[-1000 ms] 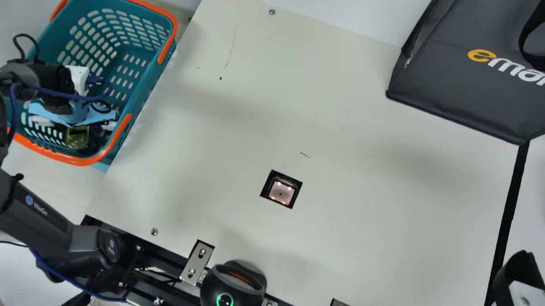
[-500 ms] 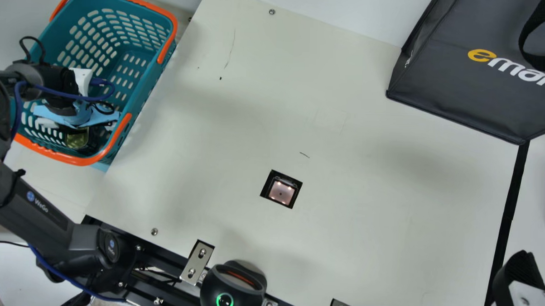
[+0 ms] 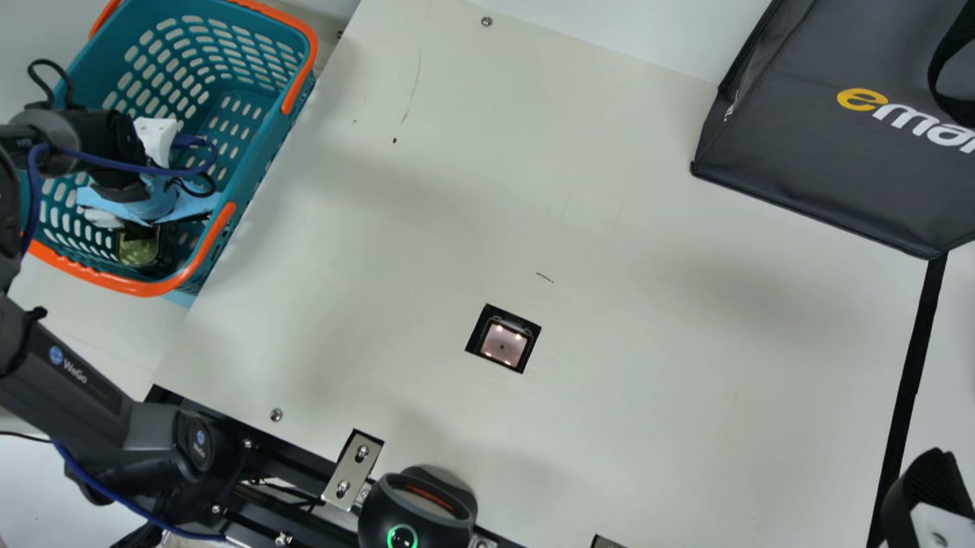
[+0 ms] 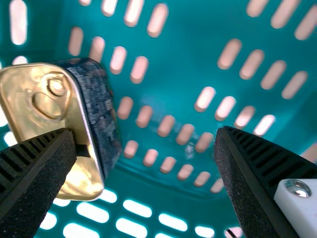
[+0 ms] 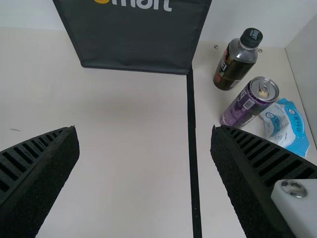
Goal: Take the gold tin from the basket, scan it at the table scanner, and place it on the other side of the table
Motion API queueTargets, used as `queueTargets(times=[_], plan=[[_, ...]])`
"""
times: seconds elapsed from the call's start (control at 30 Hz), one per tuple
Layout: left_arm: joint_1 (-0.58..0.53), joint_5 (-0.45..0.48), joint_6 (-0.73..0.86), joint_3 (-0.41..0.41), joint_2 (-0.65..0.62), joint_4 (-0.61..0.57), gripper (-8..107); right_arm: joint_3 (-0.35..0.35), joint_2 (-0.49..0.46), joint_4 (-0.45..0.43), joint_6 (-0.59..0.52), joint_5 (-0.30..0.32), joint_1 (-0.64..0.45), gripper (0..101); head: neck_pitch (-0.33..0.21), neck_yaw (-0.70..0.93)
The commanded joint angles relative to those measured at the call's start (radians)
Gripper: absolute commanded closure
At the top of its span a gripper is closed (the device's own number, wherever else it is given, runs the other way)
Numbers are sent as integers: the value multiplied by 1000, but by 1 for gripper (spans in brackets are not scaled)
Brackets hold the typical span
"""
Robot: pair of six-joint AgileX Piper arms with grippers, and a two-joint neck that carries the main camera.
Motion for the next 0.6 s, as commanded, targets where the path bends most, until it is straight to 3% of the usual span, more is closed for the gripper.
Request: queueTargets(times=[0.0,0.37,0.57], plan=[[-2,10,35,-4,-2,-51,9,0,0,0,0,0,0,6,-29,4],[-8,72,174,-19,-16,-236,9,0,0,0,0,0,0,6,-29,4],[-14,67,184,-20,-34,-253,9,0,0,0,0,0,0,6,-29,4]])
